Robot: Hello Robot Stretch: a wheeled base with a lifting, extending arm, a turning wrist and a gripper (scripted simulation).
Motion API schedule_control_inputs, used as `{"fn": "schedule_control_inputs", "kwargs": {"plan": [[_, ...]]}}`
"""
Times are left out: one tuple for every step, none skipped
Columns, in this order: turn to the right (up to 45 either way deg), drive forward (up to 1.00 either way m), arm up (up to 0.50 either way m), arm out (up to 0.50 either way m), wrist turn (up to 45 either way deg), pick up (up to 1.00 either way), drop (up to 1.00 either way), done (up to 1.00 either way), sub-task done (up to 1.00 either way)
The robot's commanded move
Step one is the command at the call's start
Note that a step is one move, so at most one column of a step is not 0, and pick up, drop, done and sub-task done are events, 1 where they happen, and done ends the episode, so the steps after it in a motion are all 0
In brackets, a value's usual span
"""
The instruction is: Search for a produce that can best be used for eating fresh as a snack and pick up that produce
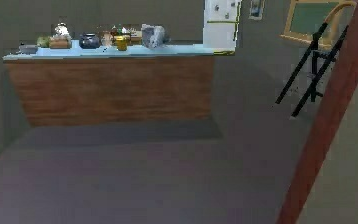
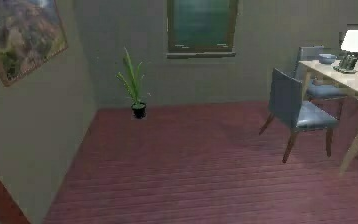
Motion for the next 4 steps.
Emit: {"fn": "schedule_control_inputs", "kwargs": {"plan": [[0.0,0.95,0.00,0.00,0.0,0.00,0.00,0.00,0.00],[27.0,0.00,0.00,0.00,0.0,0.00,0.00,0.00,0.00],[0.0,0.25,0.00,0.00,0.0,0.00,0.00,0.00,0.00],[12.0,0.00,0.00,0.00,0.0,0.00,0.00,0.00,0.00]]}}
